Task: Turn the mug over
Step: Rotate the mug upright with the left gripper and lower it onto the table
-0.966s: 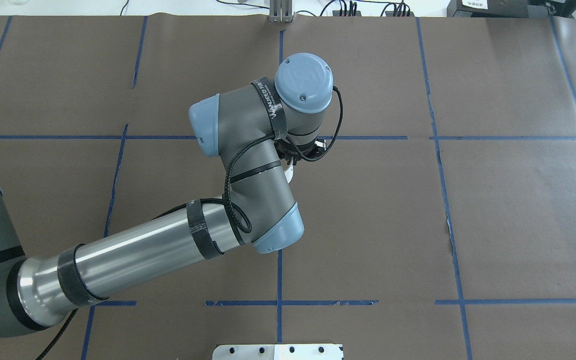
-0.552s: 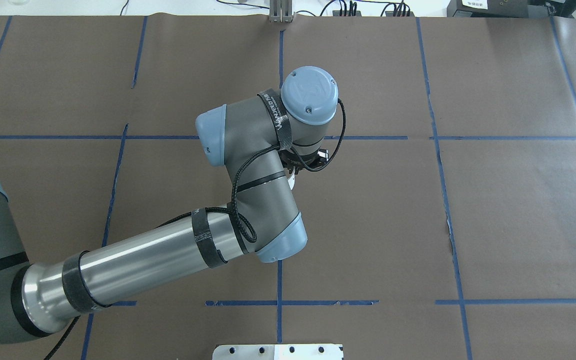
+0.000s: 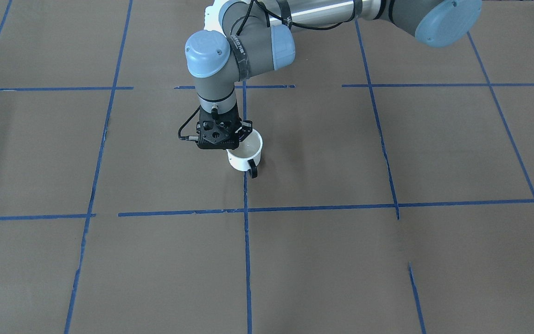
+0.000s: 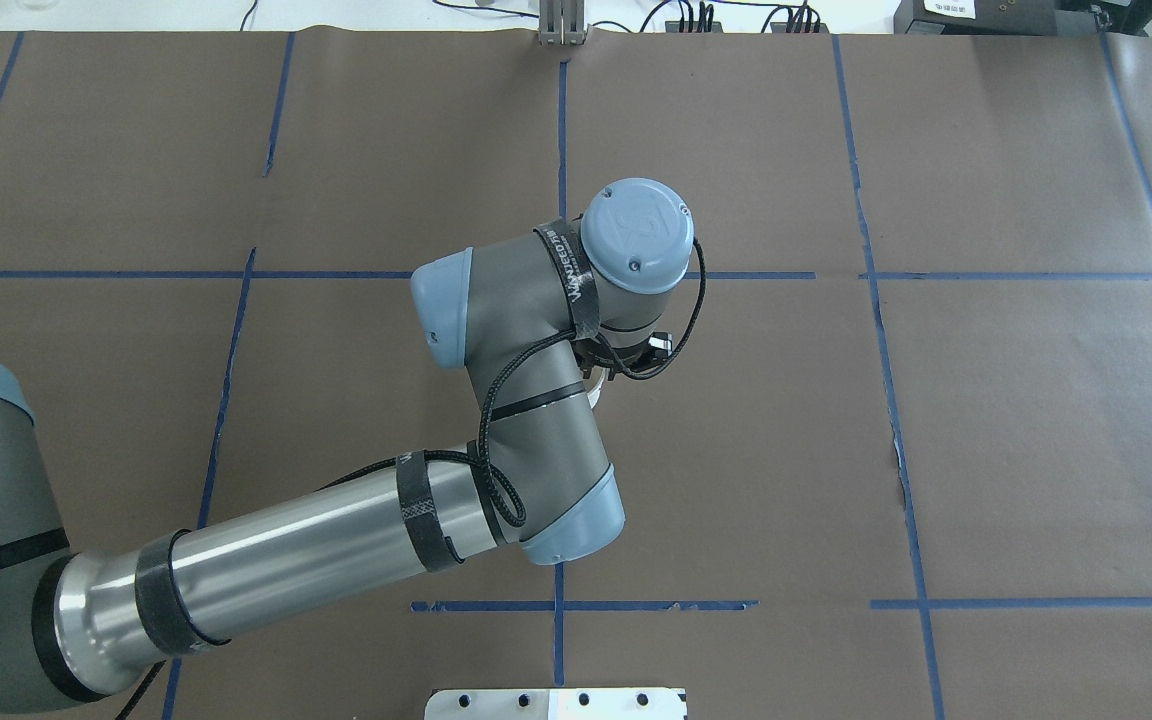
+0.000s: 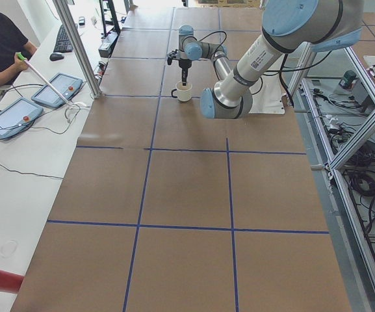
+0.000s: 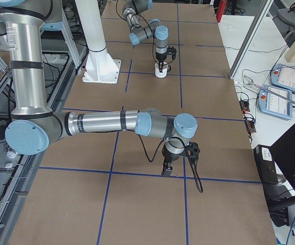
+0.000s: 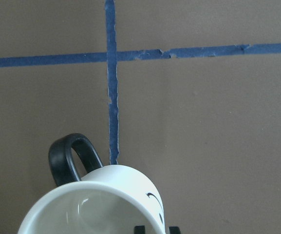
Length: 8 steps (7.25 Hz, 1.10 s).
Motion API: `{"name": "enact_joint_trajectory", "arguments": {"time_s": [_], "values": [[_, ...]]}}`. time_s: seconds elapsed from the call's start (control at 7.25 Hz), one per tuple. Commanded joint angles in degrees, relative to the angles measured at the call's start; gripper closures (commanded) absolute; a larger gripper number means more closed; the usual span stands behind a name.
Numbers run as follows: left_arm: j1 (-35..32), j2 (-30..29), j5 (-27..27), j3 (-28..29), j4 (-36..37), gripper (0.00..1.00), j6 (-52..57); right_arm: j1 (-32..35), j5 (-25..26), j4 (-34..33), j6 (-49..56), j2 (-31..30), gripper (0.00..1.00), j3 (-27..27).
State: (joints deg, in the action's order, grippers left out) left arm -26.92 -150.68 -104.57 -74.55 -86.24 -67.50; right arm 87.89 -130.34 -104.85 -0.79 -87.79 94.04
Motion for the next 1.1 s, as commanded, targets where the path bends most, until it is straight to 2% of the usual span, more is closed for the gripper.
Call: {"name": "enact_joint_trajectory", "arguments": {"time_s": [0.0, 0.28, 0.41, 0.69, 0.97], "values": [[0.3, 0.1, 0.7, -0.8, 0.2, 0.0, -0.1, 0.0, 0.0, 0.0, 0.1, 0.0, 0.0, 0.0], [-1.8, 0.6, 0.5, -5.7, 2.0, 0.0, 0.1, 0.0, 0.0, 0.0, 0.0, 0.0, 0.0, 0.0], [-3.8, 1.6, 0.2, -9.9, 4.1, 0.0, 0.2, 0.0, 0.0, 0.0, 0.0, 0.0, 0.0, 0.0], [-8.0, 6.2, 0.0, -19.3, 8.1, 0.0, 7.3, 0.0, 0.0, 0.0, 0.0, 0.0, 0.0, 0.1], [-12.8, 11.8, -0.1, -24.7, 8.2, 0.0, 13.3, 0.0, 0.0, 0.0, 0.0, 0.0, 0.0, 0.0]]}}
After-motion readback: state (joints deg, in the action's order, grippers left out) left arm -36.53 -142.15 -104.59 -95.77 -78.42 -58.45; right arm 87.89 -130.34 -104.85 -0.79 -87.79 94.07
